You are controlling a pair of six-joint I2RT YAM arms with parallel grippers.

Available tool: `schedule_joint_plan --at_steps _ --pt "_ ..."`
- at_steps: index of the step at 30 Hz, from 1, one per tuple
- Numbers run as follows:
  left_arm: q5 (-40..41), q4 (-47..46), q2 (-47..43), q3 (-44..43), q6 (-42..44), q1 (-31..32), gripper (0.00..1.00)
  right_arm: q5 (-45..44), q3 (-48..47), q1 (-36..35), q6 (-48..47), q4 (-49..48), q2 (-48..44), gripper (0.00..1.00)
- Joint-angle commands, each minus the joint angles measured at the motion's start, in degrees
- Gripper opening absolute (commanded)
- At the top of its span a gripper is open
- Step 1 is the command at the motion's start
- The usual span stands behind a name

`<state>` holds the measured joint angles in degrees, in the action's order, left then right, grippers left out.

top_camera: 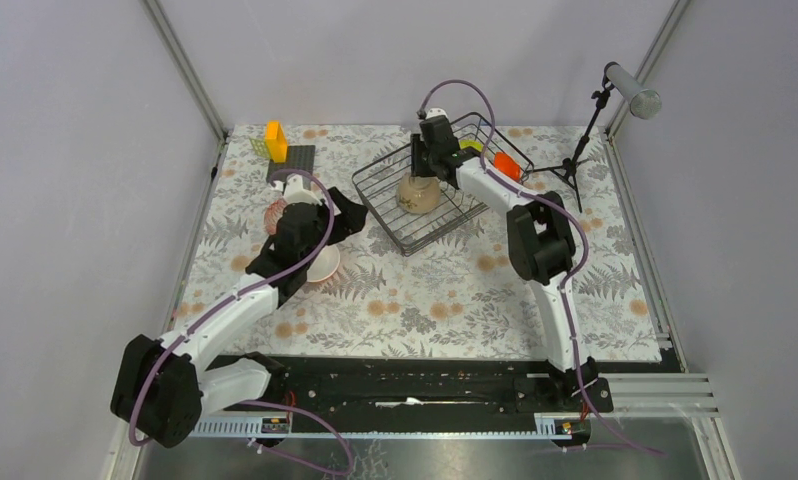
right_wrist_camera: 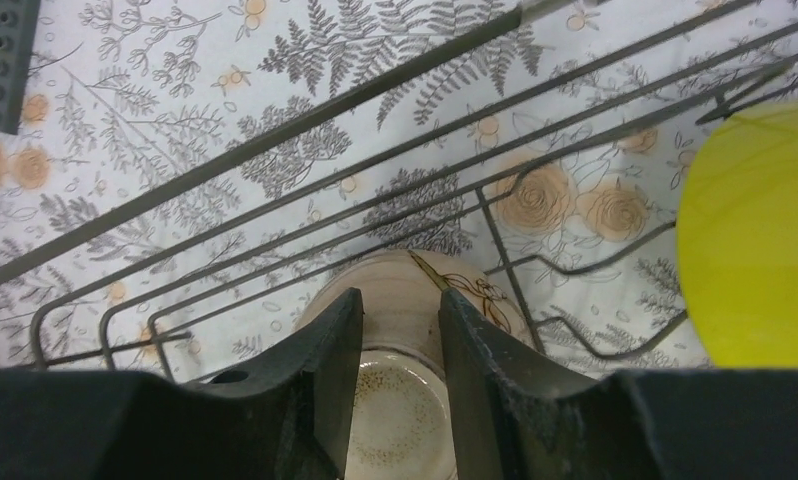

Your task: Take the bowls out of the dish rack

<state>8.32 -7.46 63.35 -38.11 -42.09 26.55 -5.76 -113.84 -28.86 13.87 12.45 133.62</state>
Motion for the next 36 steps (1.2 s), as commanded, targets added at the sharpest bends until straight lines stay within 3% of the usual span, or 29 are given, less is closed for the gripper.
schedule_joint_plan --at_steps 1,9,15,21,28,36 --pt "0.5 -3.2 1.0 0.1 -0.7 -0.3 0.83 4.7 8.4 -1.3 4.1 -0.3 -7.1 0.42" --pt "-2.7 -3.7 3.4 -0.4 -1.4 -0.3 0.83 8.7 19.6 -2.8 5.9 -4.4 -17.0 0.47" --pt "-6.5 -5.3 4.9 -0.8 0.2 -0.2 0.83 6.0 20.0 -2.8 3.1 0.3 -21.6 0.69" --pt "-7.0 -3.5 7.9 -3.2 0.8 -0.3 0.84 4.3 21.5 -2.4 1.4 3.2 -23.1 0.75" --pt "-6.4 -1.9 10.8 -6.1 0.2 -0.4 0.84 13.7 21.9 1.3 5.5 4.2 -20.9 0.99" --pt "-7.6 -3.3 14.2 -7.8 -1.3 -0.8 0.82 21.3 23.6 2.9 11.4 -0.5 -17.3 0.99"
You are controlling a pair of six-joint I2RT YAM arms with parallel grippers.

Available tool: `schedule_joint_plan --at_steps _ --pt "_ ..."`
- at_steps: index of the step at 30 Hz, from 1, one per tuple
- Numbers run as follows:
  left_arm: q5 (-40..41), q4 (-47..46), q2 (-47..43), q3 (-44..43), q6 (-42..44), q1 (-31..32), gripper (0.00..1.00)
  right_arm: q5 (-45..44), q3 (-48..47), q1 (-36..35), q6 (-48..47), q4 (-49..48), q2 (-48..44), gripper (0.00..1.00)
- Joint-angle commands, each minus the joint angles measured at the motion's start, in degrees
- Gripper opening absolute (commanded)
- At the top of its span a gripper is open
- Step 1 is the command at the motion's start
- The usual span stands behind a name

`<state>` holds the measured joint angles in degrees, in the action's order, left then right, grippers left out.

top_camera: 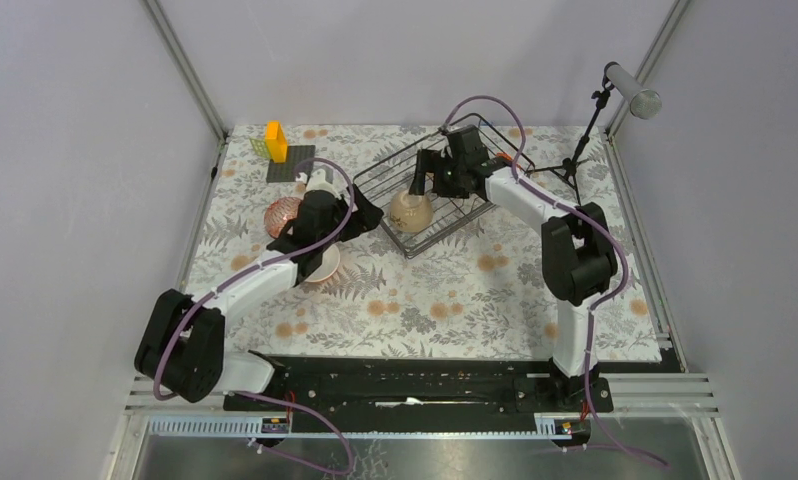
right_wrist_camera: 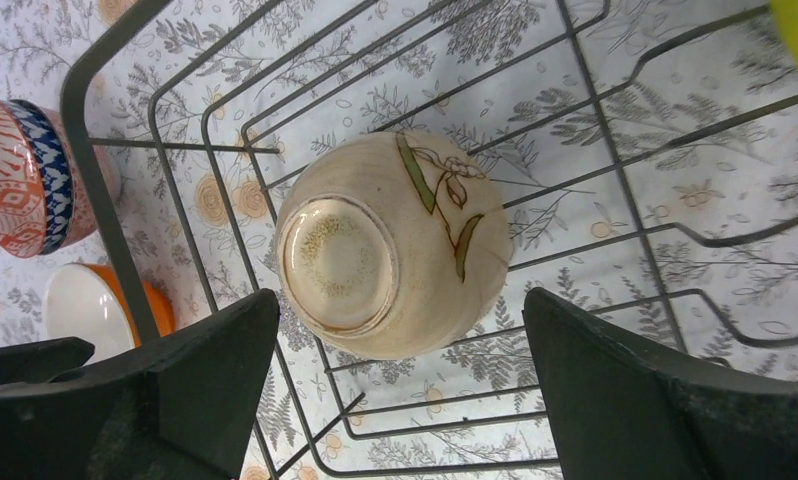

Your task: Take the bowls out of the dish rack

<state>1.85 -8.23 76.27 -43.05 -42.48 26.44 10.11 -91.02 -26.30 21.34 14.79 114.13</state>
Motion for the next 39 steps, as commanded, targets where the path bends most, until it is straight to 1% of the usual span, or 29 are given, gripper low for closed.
schedule_joint_plan --at_steps 1,5,10,12,17,25,30,36,39 --pt "-1.5 -2.8 1.8 -3.2 -1.3 -1.0 0.82 5.6 0.8 0.4 4.3 -3.2 2.7 0.99" --pt "-3.7 -3.2 4.4 -4.3 -3.5 -2.5 0.80 6.0 1.0 0.6 6.1 -4.2 5.1 0.96" --pt "-6.1 -4.7 7.5 -5.2 -4.5 -3.6 0.78 8.2 1.2 0.6 7.9 -6.3 7.1 0.99" --pt "-5.6 -4.0 9.1 -6.3 -4.5 -3.6 0.76 8.0 1.0 0.6 8.7 -6.3 7.7 1.00" --pt "-6.5 -1.3 13.5 -10.0 -4.0 -3.6 0.67 7.7 1.4 0.6 10.1 -6.3 9.0 1.00" --pt "-7.4 -1.7 16.6 -11.2 -3.7 -3.6 0.54 8.2 0.7 0.6 10.4 -6.3 11.5 1.00" --pt "-7.6 -1.6 17.5 -11.4 -2.8 -3.6 0.40 9.0 0.7 0.7 11.3 -7.3 12.6 1.00" --pt "-8.5 -1.2 18.8 -12.0 -2.1 -3.6 0.13 14.0 4.1 1.9 14.4 -13.6 11.7 1.00" --pt "-8.5 -1.1 19.0 -12.2 -2.0 -3.6 0.04 16.4 4.8 2.5 16.4 -15.9 11.7 1.00"
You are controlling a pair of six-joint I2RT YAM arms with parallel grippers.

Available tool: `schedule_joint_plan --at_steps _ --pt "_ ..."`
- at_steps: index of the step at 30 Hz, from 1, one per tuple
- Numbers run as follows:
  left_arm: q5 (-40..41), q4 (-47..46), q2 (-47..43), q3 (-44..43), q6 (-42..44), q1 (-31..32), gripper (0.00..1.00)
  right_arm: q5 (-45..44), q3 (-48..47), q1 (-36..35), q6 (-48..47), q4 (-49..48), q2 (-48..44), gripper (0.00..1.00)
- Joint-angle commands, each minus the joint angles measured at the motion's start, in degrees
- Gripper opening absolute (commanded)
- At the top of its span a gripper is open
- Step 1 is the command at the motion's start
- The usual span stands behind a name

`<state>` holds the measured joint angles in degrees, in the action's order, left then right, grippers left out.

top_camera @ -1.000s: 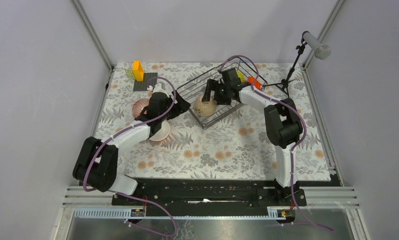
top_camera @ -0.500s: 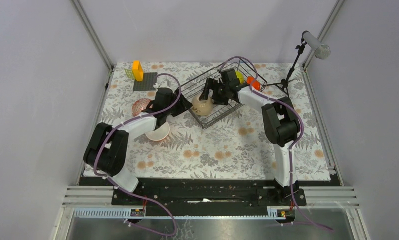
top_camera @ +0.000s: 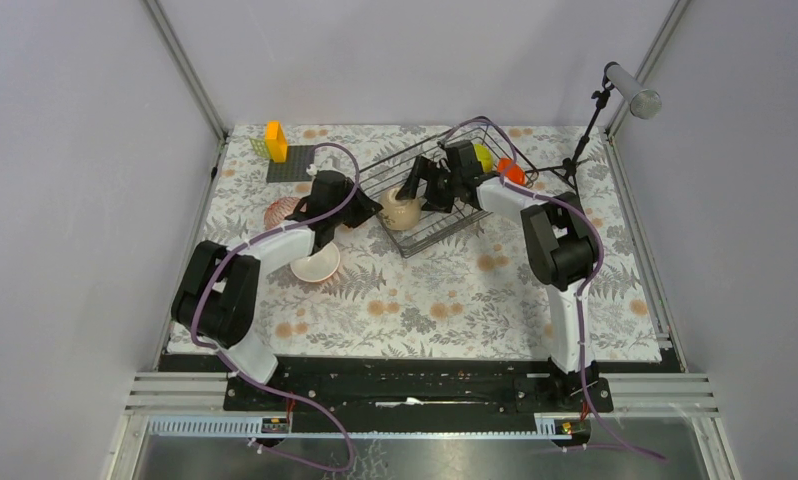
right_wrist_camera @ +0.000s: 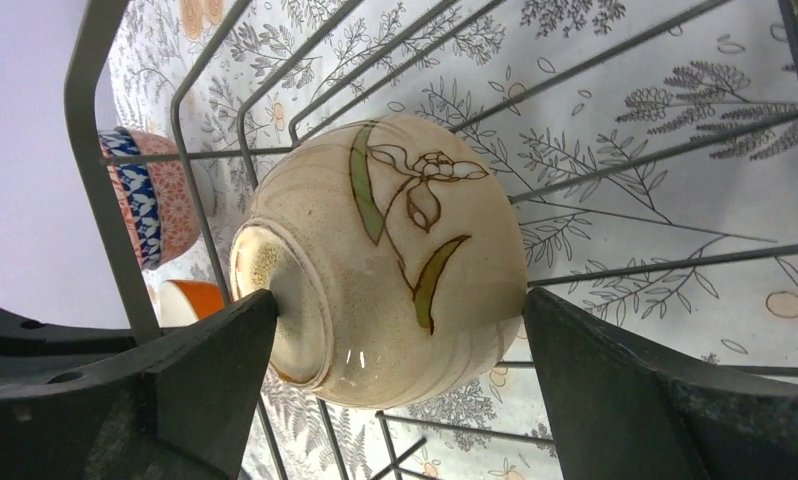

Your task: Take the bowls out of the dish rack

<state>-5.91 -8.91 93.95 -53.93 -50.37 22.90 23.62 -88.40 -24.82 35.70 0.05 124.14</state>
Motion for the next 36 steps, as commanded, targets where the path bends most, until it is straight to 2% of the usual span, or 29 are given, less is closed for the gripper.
schedule_joint_plan --at_steps 1,15,17,23,29,36 --pt "-0.8 -0.4 1.4 -1.3 5.9 0.0 0.01 3.6 2.2 1.1 2.6 -1.9 1.8 1.00" --pt "-1.0 -0.4 1.3 -1.1 6.1 0.0 0.00 9.0 2.0 1.2 6.8 -5.9 4.4 1.00" --pt "-0.8 -0.2 1.3 -1.1 6.1 0.0 0.00 8.8 2.0 1.2 6.6 -5.9 3.4 0.97" --pt "1.4 0.9 -0.3 -0.9 6.2 0.0 0.02 4.7 0.3 1.2 2.6 -1.3 0.4 0.79" --pt "2.8 1.3 -1.8 -0.5 6.3 0.0 0.05 -2.0 -2.4 1.2 -3.2 7.0 -3.6 0.74" --pt "3.6 2.5 -2.9 -0.5 6.3 0.1 0.07 -1.7 -2.7 1.2 -3.7 7.8 -6.7 0.66"
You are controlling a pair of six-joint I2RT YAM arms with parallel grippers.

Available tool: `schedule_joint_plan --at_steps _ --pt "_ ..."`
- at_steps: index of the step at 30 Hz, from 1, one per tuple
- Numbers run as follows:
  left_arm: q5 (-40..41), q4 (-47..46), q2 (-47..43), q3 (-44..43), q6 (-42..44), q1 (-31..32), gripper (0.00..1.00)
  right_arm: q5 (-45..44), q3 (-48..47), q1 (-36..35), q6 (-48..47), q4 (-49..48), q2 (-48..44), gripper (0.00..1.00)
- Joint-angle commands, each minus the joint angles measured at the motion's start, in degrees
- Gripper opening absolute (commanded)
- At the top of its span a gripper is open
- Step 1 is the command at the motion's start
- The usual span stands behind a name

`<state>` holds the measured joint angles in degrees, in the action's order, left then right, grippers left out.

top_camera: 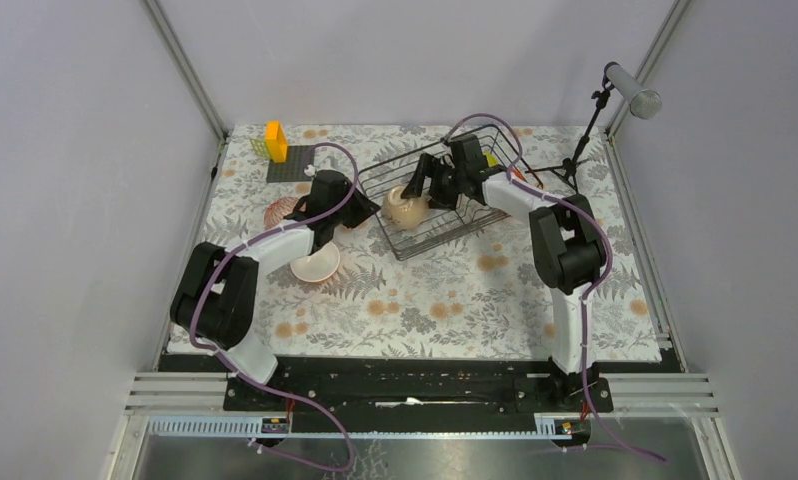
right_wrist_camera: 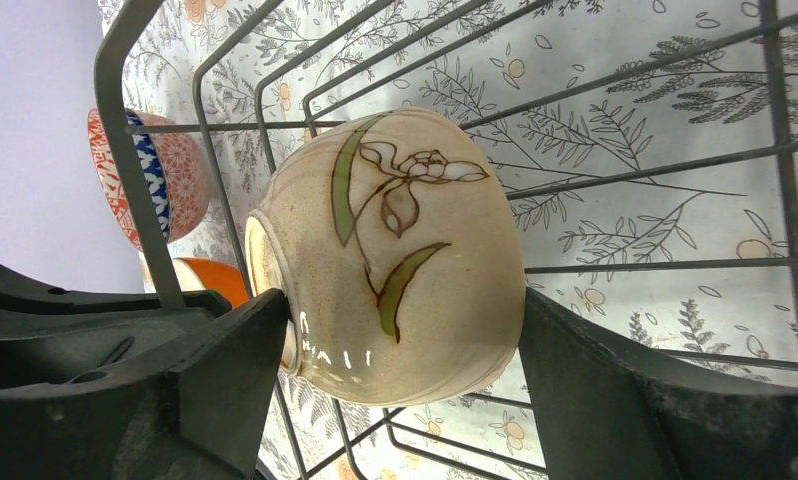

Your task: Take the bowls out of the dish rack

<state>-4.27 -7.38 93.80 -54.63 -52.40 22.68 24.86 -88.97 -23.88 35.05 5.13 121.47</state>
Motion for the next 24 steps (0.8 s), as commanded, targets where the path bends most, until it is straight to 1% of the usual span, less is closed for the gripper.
schedule_joint_plan --at_steps 1,5,8,10,11,12,16,21,23,24 --pt "2.3 1.1 -3.1 0.4 8.4 0.3 0.08 -3.0 -2.2 0.2 -3.0 2.6 -4.4 0.66" --pt "3.3 1.7 -3.9 0.7 8.5 0.3 0.10 -2.5 -2.6 0.3 -2.9 2.8 -6.0 0.64" --pt "4.0 2.6 -4.2 0.5 8.7 0.3 0.13 -2.6 -3.1 0.3 -2.9 3.2 -7.0 0.63" --pt "6.3 3.8 -4.6 0.5 8.7 0.3 0.18 -2.7 -3.5 0.4 -3.1 3.5 -7.6 0.62" --pt "7.1 4.0 -5.0 0.6 8.7 0.3 0.23 -2.8 -3.6 0.5 -3.2 3.7 -7.9 0.62" --pt "7.6 4.1 -5.4 0.8 8.7 0.2 0.32 -2.7 -3.7 0.7 -3.1 3.7 -8.2 0.62" --pt "8.2 5.0 -6.4 0.8 8.7 0.2 0.42 -2.4 -3.9 1.1 -3.1 3.8 -9.3 0.61" --pt "9.8 6.7 -7.9 0.7 8.7 0.3 0.49 -1.1 -4.1 1.7 -2.6 3.8 -9.8 0.59" --pt "10.7 7.1 -9.3 1.1 8.8 0.2 0.50 -0.7 -4.2 1.9 -2.2 3.8 -10.2 0.58" --pt "11.1 7.2 -10.2 1.4 8.8 0.2 0.53 -0.3 -4.3 2.0 -2.1 3.8 -10.5 0.58"
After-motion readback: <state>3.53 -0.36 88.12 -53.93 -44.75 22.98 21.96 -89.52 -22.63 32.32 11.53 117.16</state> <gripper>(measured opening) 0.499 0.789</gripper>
